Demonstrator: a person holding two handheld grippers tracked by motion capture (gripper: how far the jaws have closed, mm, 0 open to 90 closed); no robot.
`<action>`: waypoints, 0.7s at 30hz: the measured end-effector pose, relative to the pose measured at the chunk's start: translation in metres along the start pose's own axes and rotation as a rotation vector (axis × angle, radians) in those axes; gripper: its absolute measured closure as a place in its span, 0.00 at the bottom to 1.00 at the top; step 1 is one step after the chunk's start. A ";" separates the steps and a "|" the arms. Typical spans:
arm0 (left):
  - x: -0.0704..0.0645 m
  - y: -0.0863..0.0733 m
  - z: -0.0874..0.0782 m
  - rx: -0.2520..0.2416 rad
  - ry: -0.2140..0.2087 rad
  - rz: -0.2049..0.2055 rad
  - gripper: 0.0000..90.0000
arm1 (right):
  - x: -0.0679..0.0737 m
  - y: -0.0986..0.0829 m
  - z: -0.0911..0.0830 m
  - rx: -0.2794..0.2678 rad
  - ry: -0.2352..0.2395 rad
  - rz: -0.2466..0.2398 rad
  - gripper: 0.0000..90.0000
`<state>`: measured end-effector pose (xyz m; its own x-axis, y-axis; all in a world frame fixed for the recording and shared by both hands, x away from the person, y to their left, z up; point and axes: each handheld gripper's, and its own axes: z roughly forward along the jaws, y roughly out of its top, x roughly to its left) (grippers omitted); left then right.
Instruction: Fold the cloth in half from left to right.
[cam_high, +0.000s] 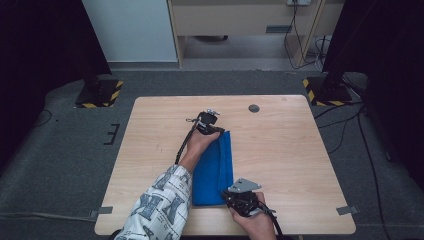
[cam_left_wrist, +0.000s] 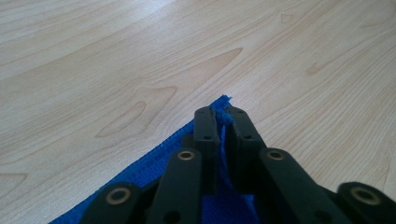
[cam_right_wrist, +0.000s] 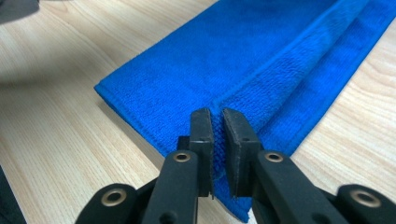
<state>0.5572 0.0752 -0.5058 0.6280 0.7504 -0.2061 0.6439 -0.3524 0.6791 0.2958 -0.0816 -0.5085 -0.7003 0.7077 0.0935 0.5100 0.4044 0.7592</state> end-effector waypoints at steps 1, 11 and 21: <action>-0.001 0.000 0.000 -0.005 0.001 0.002 0.89 | 0.000 0.000 0.000 0.003 -0.002 0.000 0.89; -0.004 0.002 -0.002 -0.034 -0.011 0.013 0.79 | -0.005 -0.002 -0.003 0.025 -0.010 0.029 0.76; -0.006 0.003 -0.006 -0.044 -0.019 0.042 0.71 | -0.008 -0.003 -0.006 0.039 -0.015 0.047 0.59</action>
<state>0.5528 0.0728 -0.4984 0.6628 0.7243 -0.1900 0.5971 -0.3582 0.7177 0.2971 -0.0924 -0.5081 -0.6677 0.7349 0.1184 0.5613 0.3925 0.7286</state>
